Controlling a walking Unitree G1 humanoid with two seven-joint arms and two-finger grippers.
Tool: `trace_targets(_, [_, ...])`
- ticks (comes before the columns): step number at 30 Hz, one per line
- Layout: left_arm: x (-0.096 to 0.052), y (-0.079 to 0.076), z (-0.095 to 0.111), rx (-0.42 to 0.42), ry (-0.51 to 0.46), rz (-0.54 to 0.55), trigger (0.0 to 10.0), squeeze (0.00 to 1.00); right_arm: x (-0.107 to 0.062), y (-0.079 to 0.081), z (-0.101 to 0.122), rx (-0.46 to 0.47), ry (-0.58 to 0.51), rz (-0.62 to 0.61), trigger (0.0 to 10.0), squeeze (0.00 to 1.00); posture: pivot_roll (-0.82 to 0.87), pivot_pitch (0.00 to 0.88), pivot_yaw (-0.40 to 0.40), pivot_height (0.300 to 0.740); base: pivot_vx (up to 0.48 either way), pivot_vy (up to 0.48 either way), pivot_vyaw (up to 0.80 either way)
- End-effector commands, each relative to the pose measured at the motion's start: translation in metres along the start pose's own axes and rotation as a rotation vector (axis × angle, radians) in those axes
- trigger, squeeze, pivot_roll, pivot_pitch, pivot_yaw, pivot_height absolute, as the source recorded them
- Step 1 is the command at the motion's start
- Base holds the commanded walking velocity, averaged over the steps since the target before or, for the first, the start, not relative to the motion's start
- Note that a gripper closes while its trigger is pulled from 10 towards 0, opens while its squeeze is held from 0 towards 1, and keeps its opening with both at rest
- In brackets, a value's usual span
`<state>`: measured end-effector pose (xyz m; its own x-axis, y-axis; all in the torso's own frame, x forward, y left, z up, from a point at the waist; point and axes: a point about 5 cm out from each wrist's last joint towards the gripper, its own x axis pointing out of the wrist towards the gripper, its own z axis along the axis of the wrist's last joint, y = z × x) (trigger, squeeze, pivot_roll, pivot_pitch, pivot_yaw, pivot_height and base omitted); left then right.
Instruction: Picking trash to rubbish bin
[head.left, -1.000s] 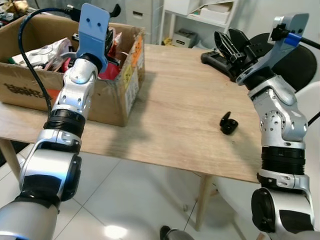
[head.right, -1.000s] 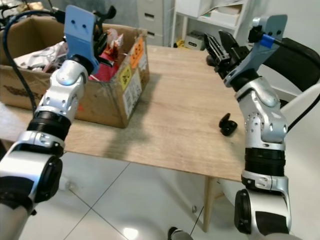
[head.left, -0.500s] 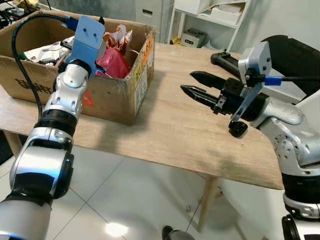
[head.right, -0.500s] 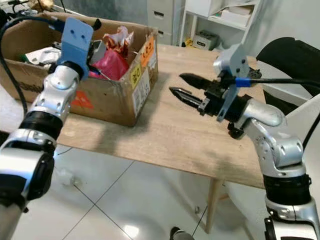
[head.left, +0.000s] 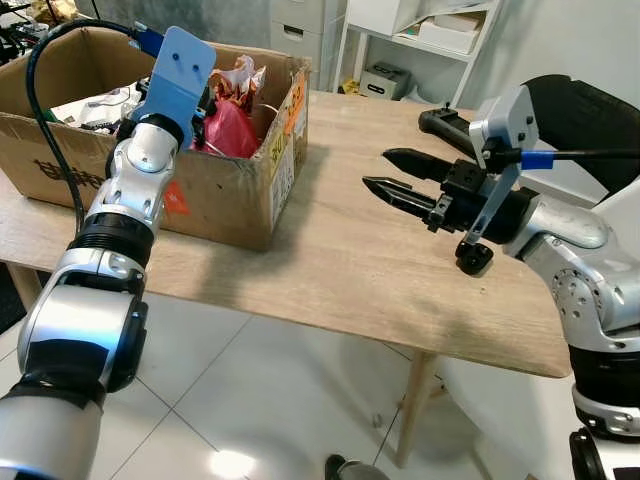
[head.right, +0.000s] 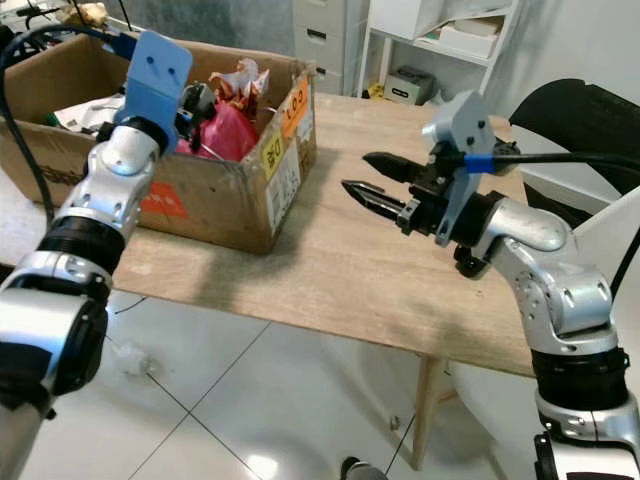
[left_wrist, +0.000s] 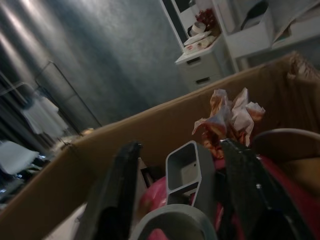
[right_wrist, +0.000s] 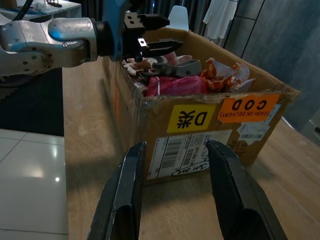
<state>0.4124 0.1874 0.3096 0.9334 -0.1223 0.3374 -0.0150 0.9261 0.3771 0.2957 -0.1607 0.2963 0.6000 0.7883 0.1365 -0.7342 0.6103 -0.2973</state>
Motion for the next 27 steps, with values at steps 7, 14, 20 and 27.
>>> trace_targets(7, [-0.014, 0.008, 0.055, -0.640, -0.369, -0.296, 10.0, 0.00, 0.005, -0.005, 0.008, 0.031, -0.100, -0.040, 10.0, 0.00, -0.01, 0.094, 0.000, 0.740, 0.000, 0.000, 0.00])
trace_targets(14, [-0.055, 0.010, 0.038, -0.746, -0.419, -0.483, 10.0, 0.00, 0.014, -0.003, -0.001, 0.067, -0.094, -0.022, 10.0, 0.00, 0.03, 0.100, -0.005, 0.740, -0.087, 0.000, 0.00])
trace_targets(20, [-0.102, 0.006, 0.024, -0.784, -0.439, -0.630, 10.0, 0.00, 0.024, 0.011, -0.013, 0.115, -0.083, 0.076, 10.0, 0.00, 0.08, 0.107, -0.015, 0.740, -0.377, 0.000, 0.00])
trace_targets(27, [-0.155, -0.009, -0.007, -0.869, -0.300, -0.762, 10.0, 0.00, 0.034, 0.029, -0.028, 0.173, -0.070, 0.212, 10.0, 0.00, 0.12, 0.111, -0.029, 0.740, -0.407, 0.000, 0.00])
